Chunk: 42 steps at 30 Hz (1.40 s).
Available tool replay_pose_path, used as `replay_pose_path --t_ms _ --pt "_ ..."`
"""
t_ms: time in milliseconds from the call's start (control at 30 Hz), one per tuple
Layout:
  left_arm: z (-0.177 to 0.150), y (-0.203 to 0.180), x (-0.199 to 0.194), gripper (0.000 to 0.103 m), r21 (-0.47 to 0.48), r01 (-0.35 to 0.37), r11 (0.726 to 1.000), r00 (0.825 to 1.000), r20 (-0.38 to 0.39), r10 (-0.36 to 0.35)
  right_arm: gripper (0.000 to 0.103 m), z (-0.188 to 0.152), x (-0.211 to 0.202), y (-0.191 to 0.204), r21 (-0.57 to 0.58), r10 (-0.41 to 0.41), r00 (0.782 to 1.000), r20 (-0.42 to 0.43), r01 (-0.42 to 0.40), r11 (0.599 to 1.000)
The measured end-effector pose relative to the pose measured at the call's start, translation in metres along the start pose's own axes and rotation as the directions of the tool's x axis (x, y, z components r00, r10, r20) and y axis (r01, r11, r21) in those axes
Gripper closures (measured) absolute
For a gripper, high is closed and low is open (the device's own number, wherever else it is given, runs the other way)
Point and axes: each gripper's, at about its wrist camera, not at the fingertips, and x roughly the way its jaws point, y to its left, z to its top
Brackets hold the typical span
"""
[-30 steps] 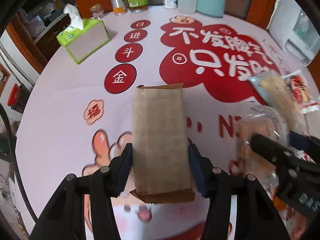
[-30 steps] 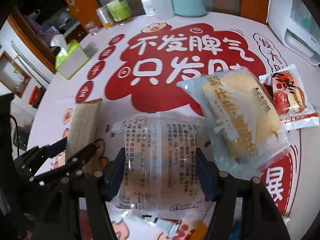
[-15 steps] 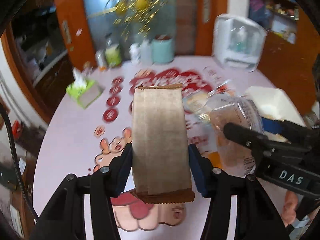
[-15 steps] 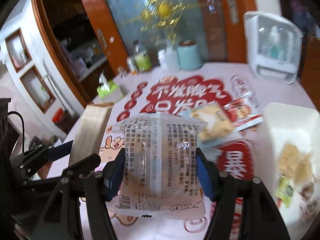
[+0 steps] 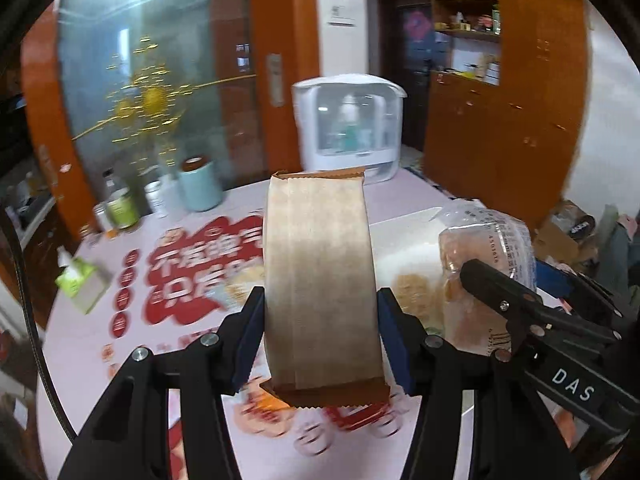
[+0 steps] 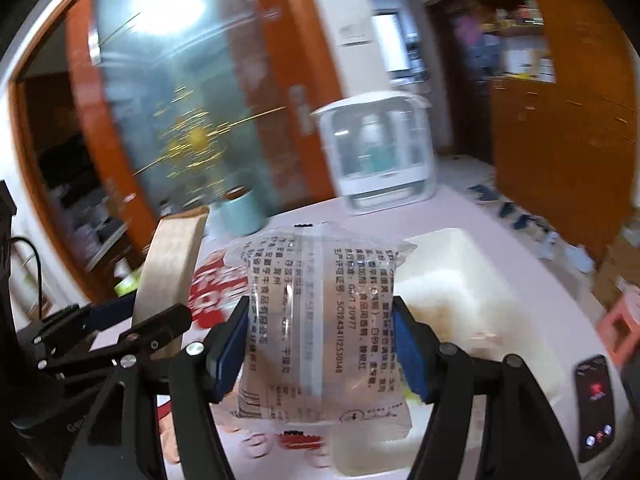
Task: Organize snacks
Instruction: 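Carry both items into the white tray and open both tools, then move both tools back to the pile toward the chocolate pack and blue candy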
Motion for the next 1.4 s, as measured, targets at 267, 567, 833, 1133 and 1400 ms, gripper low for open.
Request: replay_pose_path --t_ms 267,567,833,1133,1400 --pt "0.006 -0.069 0.077 0.049 0.022 0.076 0.997 0.996 -0.058 -0.075 0.035 -0.006 0.023 -0.078 0.118 -0.197 0.98 -0.033 0.199 0.973" --pt "-0.01 -0.094 0.141 0.048 0.037 0.081 0.996 0.982 -0.173 -0.073 0.03 -0.024 0.055 -0.113 0.151 -0.279 0.95 -0.138 0.298 0.942" --pt "-0.017 -0.086 0.13 0.01 0.043 0.033 0.999 0.988 -0.155 -0.026 0.029 -0.031 0.064 -0.125 0.209 -0.24 0.949 -0.202 0.282 0.937" --pt "-0.031 -0.057 0.084 0.01 -0.021 -0.021 1.0 0.994 -0.109 0.018 0.029 -0.026 0.044 -0.092 0.14 -0.246 0.962 -0.115 0.261 0.955" --pt "-0.06 -0.007 0.04 0.01 -0.112 -0.058 0.992 0.992 -0.116 0.045 0.029 -0.026 0.026 -0.064 0.081 -0.238 0.969 -0.069 0.243 0.967"
